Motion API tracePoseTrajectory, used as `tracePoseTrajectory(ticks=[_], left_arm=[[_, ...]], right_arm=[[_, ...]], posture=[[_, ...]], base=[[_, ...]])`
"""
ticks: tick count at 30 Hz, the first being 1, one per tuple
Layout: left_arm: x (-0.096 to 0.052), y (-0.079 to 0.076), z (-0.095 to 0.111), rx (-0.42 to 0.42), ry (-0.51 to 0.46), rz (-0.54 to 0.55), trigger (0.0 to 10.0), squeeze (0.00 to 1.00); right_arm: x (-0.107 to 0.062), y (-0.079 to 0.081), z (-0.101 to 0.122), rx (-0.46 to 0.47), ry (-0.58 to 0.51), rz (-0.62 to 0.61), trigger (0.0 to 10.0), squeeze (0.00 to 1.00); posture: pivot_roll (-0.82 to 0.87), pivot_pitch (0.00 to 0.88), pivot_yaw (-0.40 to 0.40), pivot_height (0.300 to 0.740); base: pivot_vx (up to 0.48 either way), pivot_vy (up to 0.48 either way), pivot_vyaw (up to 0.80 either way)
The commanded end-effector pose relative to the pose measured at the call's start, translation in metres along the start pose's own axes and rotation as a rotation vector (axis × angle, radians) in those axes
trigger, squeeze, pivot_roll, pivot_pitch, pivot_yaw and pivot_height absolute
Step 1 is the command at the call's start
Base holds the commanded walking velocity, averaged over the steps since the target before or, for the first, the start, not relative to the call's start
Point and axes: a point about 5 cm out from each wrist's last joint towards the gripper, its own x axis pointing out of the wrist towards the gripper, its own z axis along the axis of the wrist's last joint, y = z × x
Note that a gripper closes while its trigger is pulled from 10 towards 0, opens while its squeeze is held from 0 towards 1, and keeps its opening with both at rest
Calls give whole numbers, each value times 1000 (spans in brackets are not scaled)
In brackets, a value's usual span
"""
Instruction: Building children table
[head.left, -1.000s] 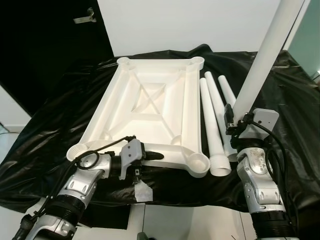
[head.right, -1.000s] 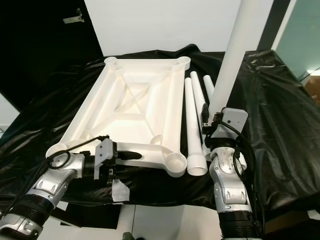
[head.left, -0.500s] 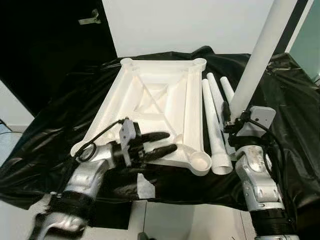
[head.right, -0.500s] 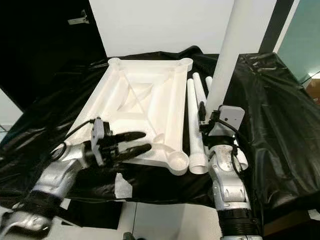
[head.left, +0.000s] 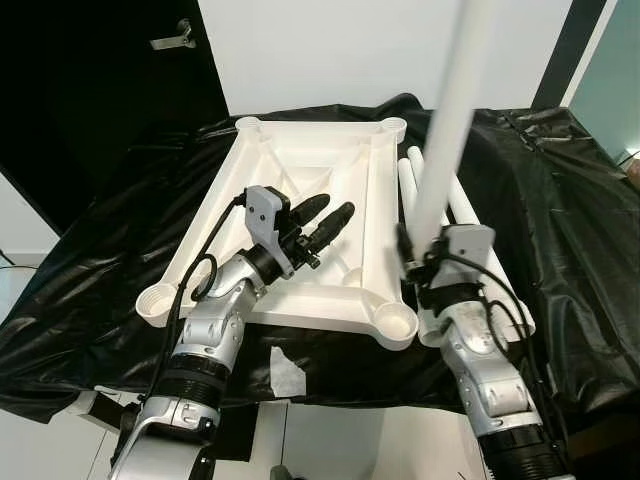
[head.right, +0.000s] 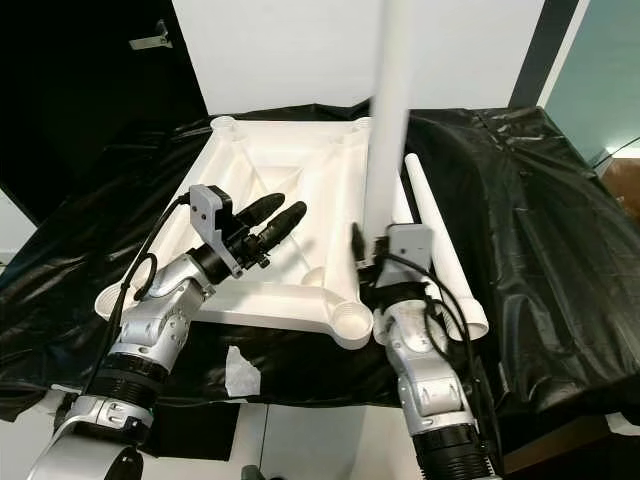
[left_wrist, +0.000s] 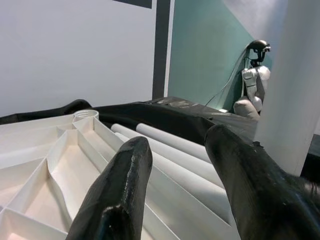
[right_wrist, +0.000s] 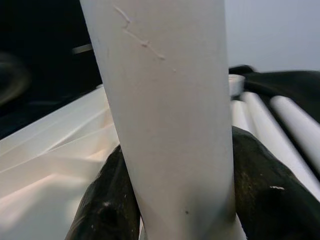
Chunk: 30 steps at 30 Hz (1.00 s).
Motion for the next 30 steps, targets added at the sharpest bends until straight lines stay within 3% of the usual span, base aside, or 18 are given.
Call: tracePoseTrajectory(ticks=[1,3,9,10,11,16,18,22,26,30], left_arm=[[1,0,2,16,2,5,10000,0],[4,-1,6,12,-20,2,10000,0],[5,-1,18,-20,-94,1,10000,35],[5,-3,24,-22,-119,-10,10000,145],[4,-5,29,-28,-140,-41,10000,1000],[3,-11,32,7,-143,-108,10000,1000],[0,-14,30,37,-127,-143,10000,0],[0,-18,30,50,-121,-170,10000,0],[13,-22,31,28,-112,-142,10000,0],[22,-28,34,7,-139,-152,10000,0]], right_arm=[[2,4,6,-11,-16,36,10000,0],[1,11,3,-18,0,96,10000,0],[-3,9,-5,-5,47,97,10000,0],[-4,7,-7,-8,61,92,10000,0],[-4,4,-8,-7,73,80,10000,0],[-1,-2,-7,-11,81,60,10000,0],[1,-5,-5,-23,82,60,10000,0],[2,-8,-6,-44,103,63,10000,0],[3,-6,-9,-113,142,104,10000,0],[4,-3,-10,-126,159,123,10000,0]], posture=[[-99,7,61,740],[-98,7,58,740],[-99,10,53,740],[-100,11,51,740],[-100,10,49,740],[-99,8,41,740],[-100,8,35,740],[-96,8,28,740],[-92,8,23,740],[-93,9,23,740]], base=[[0,0,0],[0,0,0],[0,0,0],[0,0,0],[0,0,0],[0,0,0],[0,0,0],[0,0,0],[0,0,0],[0,0,0]])
